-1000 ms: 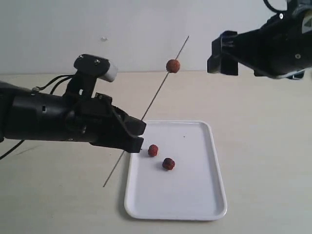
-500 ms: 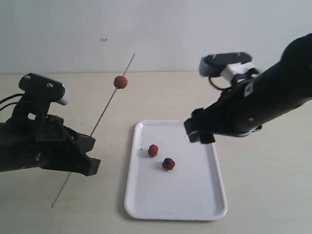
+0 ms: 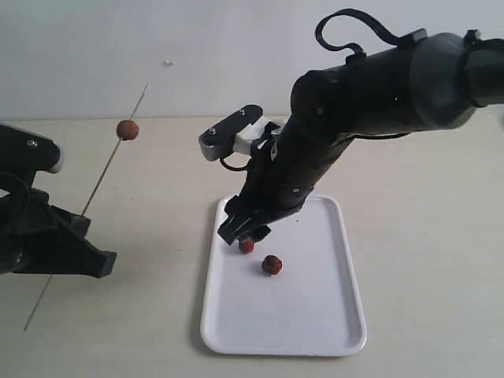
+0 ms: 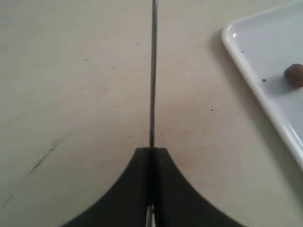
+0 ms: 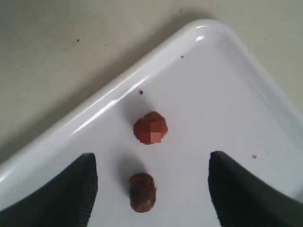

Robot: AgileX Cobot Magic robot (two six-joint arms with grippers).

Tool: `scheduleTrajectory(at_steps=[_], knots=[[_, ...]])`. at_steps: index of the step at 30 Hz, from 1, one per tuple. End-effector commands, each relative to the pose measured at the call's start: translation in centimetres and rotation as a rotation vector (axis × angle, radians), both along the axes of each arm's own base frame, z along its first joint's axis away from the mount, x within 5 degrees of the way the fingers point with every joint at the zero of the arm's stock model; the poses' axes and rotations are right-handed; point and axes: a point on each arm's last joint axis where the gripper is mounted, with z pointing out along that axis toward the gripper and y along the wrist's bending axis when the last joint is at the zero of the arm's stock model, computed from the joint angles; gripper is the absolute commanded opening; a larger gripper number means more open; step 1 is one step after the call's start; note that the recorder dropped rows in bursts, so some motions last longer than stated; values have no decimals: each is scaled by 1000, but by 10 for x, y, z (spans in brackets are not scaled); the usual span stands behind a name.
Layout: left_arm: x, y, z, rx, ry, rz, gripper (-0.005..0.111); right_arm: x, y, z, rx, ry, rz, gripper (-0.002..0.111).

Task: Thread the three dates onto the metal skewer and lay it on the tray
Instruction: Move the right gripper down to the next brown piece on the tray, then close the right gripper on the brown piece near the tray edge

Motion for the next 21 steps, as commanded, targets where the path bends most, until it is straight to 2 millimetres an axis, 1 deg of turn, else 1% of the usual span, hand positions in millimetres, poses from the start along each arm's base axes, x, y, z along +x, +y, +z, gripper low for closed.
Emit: scheduleTrajectory(at_steps=[1, 4, 5, 8, 10, 13, 21], knots=[[-1, 4, 2, 12, -12, 24, 0, 8, -3, -4, -124, -62, 144, 64], [-1, 4, 2, 12, -12, 24, 0, 9, -3, -10, -188, -81, 275, 64], [-1, 4, 2, 12, -12, 24, 0, 10, -2, -15, -200, -93, 326, 64], [-1, 4, 2, 12, -12, 24, 0, 13, 2, -25, -194, -96, 367, 64], [-1, 4, 2, 12, -12, 24, 0, 18, 6, -34, -192, -85, 388, 64], [-1, 4, 2, 12, -12, 24, 0, 23, 10, -37, -181, -86, 395, 64], [-1, 4, 2, 12, -12, 24, 0, 24, 11, -51, -201, -68, 446, 64]])
